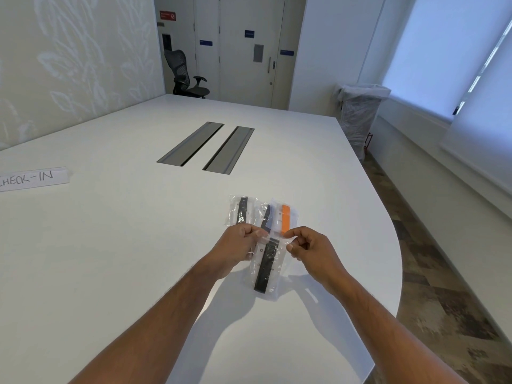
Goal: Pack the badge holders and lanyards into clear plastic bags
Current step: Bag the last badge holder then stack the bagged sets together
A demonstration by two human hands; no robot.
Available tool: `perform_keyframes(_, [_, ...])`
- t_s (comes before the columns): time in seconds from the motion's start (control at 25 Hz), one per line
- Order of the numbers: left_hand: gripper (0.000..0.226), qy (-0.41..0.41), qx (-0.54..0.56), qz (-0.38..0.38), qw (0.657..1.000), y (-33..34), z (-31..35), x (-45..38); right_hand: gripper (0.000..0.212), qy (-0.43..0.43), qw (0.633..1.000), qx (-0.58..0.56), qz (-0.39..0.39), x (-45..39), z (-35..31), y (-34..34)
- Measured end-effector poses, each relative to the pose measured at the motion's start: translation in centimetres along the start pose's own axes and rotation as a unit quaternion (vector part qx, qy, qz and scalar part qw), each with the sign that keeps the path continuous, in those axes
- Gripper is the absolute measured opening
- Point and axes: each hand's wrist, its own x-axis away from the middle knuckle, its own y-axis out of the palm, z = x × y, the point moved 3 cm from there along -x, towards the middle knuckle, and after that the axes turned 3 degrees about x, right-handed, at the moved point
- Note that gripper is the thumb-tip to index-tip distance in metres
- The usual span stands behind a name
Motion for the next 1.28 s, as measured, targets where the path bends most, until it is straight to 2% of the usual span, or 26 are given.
perform_keyframes(0.24, [0.027, 0.012, -0.096, 0.061, 0.993, -0.4, -0.8, -0.3, 0.022, 0.013, 1.0, 0.022, -0.01, 0.2, 0.8, -0.5])
perform_keyframes(0.44, [0.031, 0.072, -0.238, 0.108, 0.962, -0.1, -0.5, -0.1, 0.017, 0.023, 0.994, 0.108, -0.025, 0.1, 1.2, -0.6])
perform_keyframes(0.52, [0.027, 0.083, -0.254, 0.115, 0.957, 0.1, -0.2, 0.0, 0.017, 0.02, 0.992, 0.121, -0.02, 0.0, 1.3, -0.6])
perform_keyframes(0.6, [0.025, 0.078, -0.204, 0.093, 0.971, 0.2, -0.1, 0.0, 0.017, 0.03, 0.994, 0.1, -0.007, 0.0, 1.6, -0.8])
perform_keyframes(0.72, [0.012, 0.042, -0.074, 0.01, 0.996, 0.4, -0.4, 0.1, 0.018, 0.049, 0.998, 0.047, 0.018, -0.1, 1.9, -1.1])
perform_keyframes(0.8, [0.01, 0.036, -0.069, -0.022, 0.997, 0.6, -0.8, 0.2, 0.018, 0.058, 0.998, 0.007, 0.024, 0.0, 2.2, -1.2])
perform_keyframes(0.92, [0.017, 0.035, -0.074, -0.003, 0.997, 0.8, -1.0, -0.1, 0.018, 0.099, 0.99, -0.097, 0.001, 0.2, 2.8, -0.6])
perform_keyframes(1.04, [0.014, 0.03, -0.054, 0.023, 0.998, 1.1, -1.1, -0.6, 0.031, 0.161, 0.969, -0.179, -0.06, 0.7, 3.6, 0.5])
perform_keyframes(1.16, [0.017, 0.009, -0.046, 0.045, 0.998, 1.5, -0.9, -1.5, 0.032, 0.185, 0.964, -0.175, -0.08, 0.7, 4.2, 1.1])
perform_keyframes(1.28, [0.021, -0.006, -0.042, 0.05, 0.998, 1.9, -0.3, -2.5, 0.028, 0.187, 0.964, -0.183, -0.048, -0.3, 4.4, 0.8])
